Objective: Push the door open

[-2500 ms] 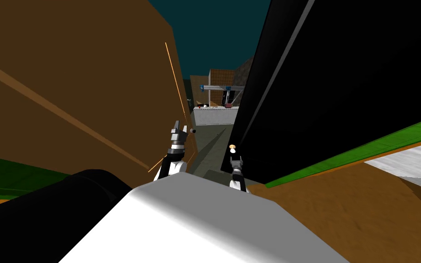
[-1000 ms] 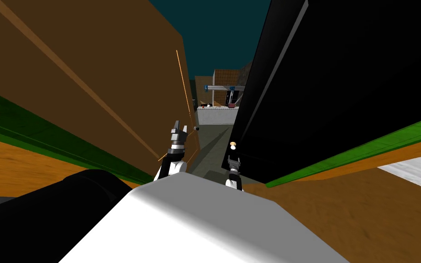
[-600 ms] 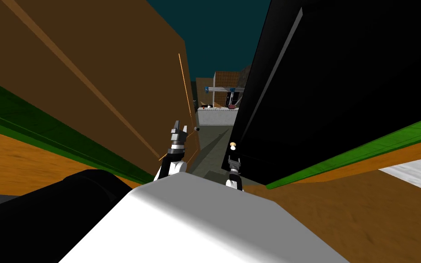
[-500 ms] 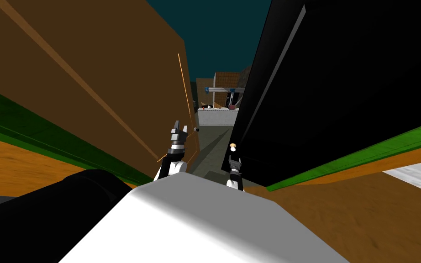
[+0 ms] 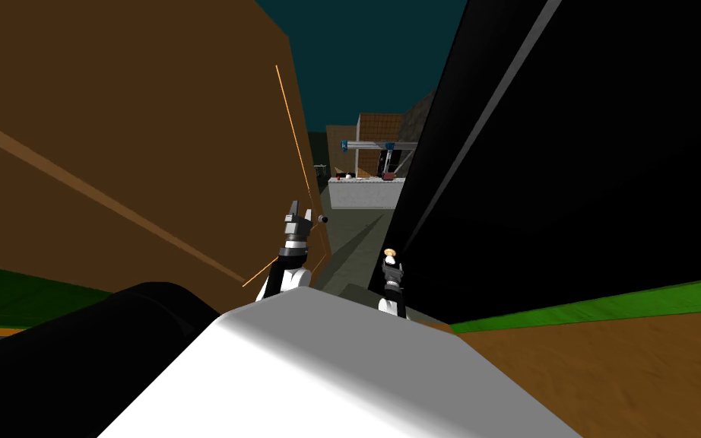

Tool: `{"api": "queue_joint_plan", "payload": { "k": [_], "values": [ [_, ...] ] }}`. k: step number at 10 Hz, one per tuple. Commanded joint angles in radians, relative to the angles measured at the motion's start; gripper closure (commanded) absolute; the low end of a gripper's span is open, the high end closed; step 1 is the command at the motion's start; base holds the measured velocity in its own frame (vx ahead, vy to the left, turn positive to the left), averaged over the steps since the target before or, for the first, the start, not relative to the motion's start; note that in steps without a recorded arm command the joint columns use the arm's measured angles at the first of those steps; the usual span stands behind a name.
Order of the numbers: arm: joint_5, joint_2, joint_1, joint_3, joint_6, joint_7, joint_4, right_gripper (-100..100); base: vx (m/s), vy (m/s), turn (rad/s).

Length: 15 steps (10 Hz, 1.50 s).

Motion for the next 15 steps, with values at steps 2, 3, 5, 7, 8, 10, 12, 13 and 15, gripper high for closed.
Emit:
{"api": "queue_joint_plan", "payload": {
  "k": [2,3,5,7,8,10,12,13,15],
  "values": [
    [-0.001,0.006,-0.002,-0.001,-0.001,-0.003,0.004,-100,0.141,0.009,0.015],
    [-0.001,0.006,-0.002,-0.001,-0.001,-0.003,0.004,100,-0.012,-0.001,0.005],
    [-0.001,0.006,-0.002,-0.001,-0.001,-0.003,0.004,100,-0.028,-0.002,0.004],
    [-0.001,0.006,-0.002,-0.001,-0.001,-0.003,0.004,100,-0.012,0.0,0.0],
    [-0.001,0.006,-0.002,-0.001,-0.001,-0.003,0.004,100,0.0,0.0,0.0],
    [-0.012,-0.011,-0.002,-0.019,-0.001,0.002,0.009,100,0.136,0.031,-0.025],
    [-0.015,-0.016,-0.002,-0.026,-0.002,0.004,0.01,100,0.152,0.044,-0.033],
    [-0.025,-0.027,-0.004,-0.042,-0.005,0.008,0.012,100,0.142,0.07,-0.027],
    [-0.033,-0.034,-0.005,-0.056,-0.008,0.011,0.014,100,0.189,0.014,-0.047]
  ]
}}
